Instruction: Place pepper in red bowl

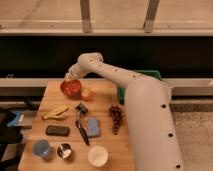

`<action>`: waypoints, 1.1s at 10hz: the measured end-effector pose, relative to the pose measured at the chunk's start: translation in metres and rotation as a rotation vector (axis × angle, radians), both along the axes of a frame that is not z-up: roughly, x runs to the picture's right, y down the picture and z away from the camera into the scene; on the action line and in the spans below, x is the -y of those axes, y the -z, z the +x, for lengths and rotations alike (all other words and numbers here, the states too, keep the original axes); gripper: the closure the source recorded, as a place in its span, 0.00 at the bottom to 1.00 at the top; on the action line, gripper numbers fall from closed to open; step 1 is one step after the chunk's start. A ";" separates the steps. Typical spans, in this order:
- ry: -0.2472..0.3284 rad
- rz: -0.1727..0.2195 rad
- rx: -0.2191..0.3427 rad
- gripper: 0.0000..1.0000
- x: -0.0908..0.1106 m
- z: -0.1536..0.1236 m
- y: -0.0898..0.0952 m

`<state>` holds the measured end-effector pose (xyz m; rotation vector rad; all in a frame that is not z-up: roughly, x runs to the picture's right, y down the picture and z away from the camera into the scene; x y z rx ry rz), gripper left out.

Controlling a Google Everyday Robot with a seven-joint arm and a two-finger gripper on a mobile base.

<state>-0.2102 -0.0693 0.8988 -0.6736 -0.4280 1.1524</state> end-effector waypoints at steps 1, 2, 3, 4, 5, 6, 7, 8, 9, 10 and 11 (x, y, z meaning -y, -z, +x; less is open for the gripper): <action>-0.004 -0.009 0.008 0.31 -0.002 -0.003 -0.003; -0.007 -0.014 0.010 0.24 -0.003 -0.002 -0.006; -0.007 -0.014 0.014 0.20 -0.001 -0.003 -0.006; 0.000 -0.013 0.019 0.20 0.000 -0.007 -0.005; 0.011 -0.008 0.025 0.20 0.004 -0.012 -0.003; 0.026 -0.001 0.025 0.20 0.008 -0.015 -0.002; 0.044 0.008 0.028 0.20 0.013 -0.020 -0.001; 0.063 0.014 0.034 0.20 0.017 -0.025 0.001; 0.067 0.015 0.036 0.20 0.017 -0.027 0.001; 0.066 0.015 0.033 0.20 0.017 -0.025 0.000; 0.065 0.015 0.032 0.20 0.018 -0.023 0.000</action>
